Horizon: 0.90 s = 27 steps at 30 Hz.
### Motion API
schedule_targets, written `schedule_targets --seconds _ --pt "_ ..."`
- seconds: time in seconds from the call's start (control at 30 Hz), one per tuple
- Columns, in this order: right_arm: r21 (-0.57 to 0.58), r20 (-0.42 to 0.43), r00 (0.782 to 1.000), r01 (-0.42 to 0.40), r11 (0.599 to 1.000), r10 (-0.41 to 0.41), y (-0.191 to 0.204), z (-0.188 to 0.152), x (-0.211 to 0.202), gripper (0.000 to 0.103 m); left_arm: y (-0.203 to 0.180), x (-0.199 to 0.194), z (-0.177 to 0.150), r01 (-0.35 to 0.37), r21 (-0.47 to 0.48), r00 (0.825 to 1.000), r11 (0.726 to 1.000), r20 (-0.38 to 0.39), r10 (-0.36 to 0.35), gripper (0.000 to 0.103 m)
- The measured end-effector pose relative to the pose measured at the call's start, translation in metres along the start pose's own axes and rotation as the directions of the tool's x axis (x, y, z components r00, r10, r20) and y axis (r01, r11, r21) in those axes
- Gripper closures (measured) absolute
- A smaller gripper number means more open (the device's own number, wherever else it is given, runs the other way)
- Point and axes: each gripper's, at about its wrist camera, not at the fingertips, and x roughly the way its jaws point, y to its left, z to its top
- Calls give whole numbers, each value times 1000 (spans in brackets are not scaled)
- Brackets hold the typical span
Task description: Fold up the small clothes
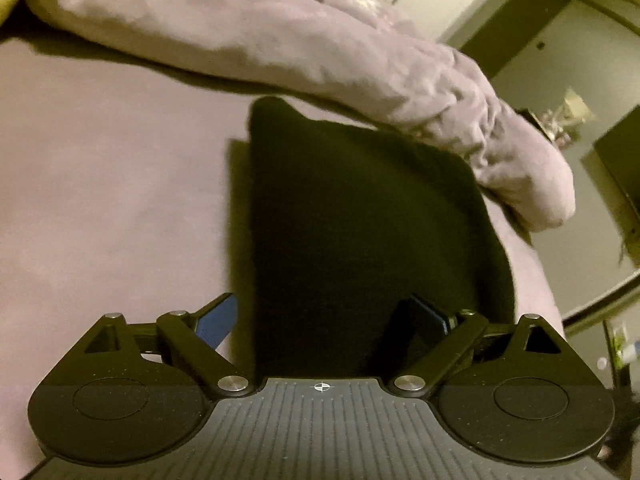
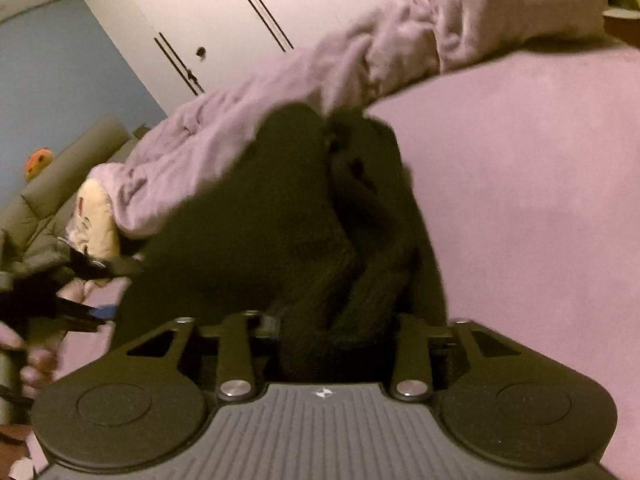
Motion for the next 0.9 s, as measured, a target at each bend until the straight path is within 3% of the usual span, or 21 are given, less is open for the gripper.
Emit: schedule_targets --seconds 0.03,0.13,0.33,0.43,0.57,0.8,0.87,0.9 --pt "4 31 999 8 1000 -8 0 6 -8 35 0 3 0 0 3 1000 1000 -2 0 8" --pt "-9 64 998 23 1000 -22 -1 26 -10 25 1 12 4 10 -9 1000 1000 -28 -11 7" --pt "144 -133 988 -59 988 79 -28 56 58 13 7 26 10 47 -51 997 998 -58 -50 9" --pt "224 -160 978 -97 970 134 -40 51 75 14 9 29 10 52 -43 997 998 -58 -55 10" --pt "186 -162 973 -133 974 163 -42 47 72 25 11 31 11 61 -26 996 998 -57 -63 13" --pt "149 -184 972 -118 982 145 -41 55 82 14 13 39 11 54 -43 997 998 -54 -56 8" --pt "137 -182 971 -130 982 154 -39 53 83 17 11 36 10 45 -42 998 998 -48 -47 13" --pt "135 -178 969 -149 979 172 -38 52 81 28 8 34 10 35 -35 998 999 -46 -36 14"
